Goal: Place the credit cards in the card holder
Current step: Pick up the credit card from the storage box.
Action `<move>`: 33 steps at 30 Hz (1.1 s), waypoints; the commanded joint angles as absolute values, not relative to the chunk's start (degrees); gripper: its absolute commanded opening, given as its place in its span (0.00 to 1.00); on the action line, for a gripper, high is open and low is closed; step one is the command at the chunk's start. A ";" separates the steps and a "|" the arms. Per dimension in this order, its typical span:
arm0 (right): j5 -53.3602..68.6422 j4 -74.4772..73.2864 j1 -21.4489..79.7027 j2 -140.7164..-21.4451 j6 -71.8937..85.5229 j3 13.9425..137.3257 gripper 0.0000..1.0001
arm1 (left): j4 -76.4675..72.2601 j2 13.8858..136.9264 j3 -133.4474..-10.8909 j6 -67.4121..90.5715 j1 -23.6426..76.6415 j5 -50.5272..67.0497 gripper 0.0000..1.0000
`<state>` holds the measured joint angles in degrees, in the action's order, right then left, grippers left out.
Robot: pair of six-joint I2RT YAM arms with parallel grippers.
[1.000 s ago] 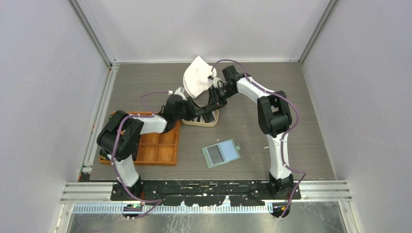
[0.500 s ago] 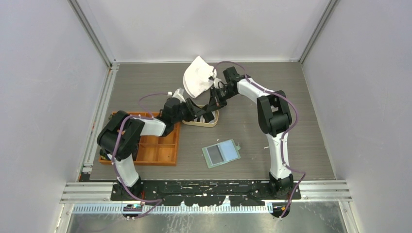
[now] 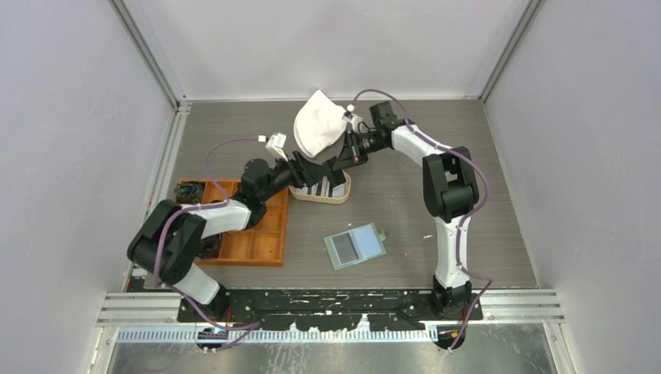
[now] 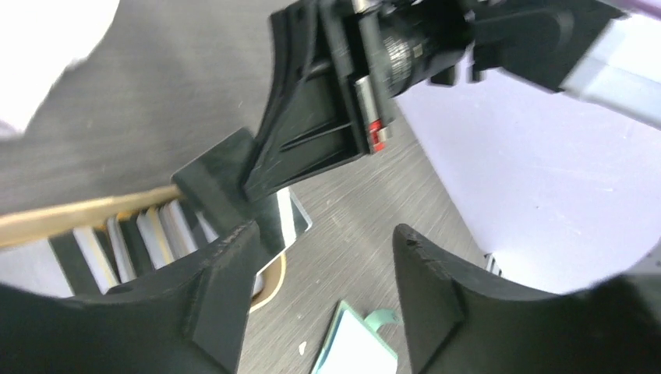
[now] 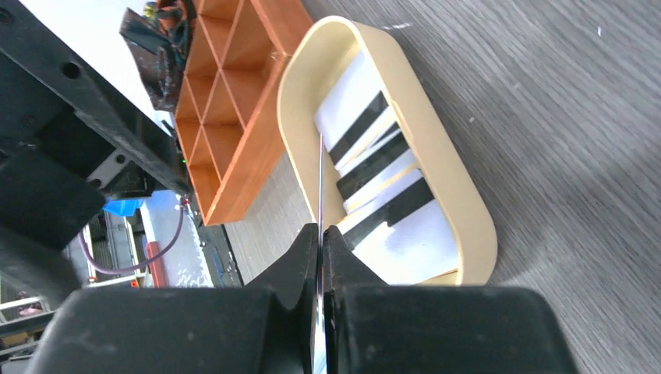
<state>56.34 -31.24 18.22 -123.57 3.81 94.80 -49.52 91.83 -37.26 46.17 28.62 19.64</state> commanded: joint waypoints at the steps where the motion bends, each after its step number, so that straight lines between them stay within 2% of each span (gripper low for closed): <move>1: 62.13 -22.79 17.60 -118.21 7.68 92.98 0.04 | -54.72 85.72 -36.11 39.76 28.21 19.30 0.75; 2: 62.61 -22.69 17.58 -118.19 7.79 92.84 0.03 | -55.13 85.92 -35.59 40.31 28.06 18.53 0.82; 4: 63.23 -21.33 17.56 -118.29 9.20 92.24 0.04 | -57.89 88.37 -34.69 41.84 27.17 20.04 0.84; 6: 63.75 -18.90 17.51 -118.13 11.34 91.35 0.04 | -63.63 92.67 -33.96 45.99 26.21 23.15 0.78; 9: 64.22 -16.47 17.32 -117.72 13.39 90.44 0.03 | -74.70 99.09 -32.64 53.76 24.91 26.49 0.65; 11: 64.61 -14.95 17.06 -117.43 14.73 89.88 0.04 | -76.74 101.13 -32.10 56.20 24.43 26.46 0.61; 19: 66.39 -5.64 16.74 -118.46 23.30 87.42 0.03 | -72.71 104.79 -34.11 60.84 24.27 26.99 0.57; 33: 66.53 -4.33 17.38 -119.91 24.79 87.01 0.03 | -74.47 112.02 -40.74 65.40 24.52 32.98 0.48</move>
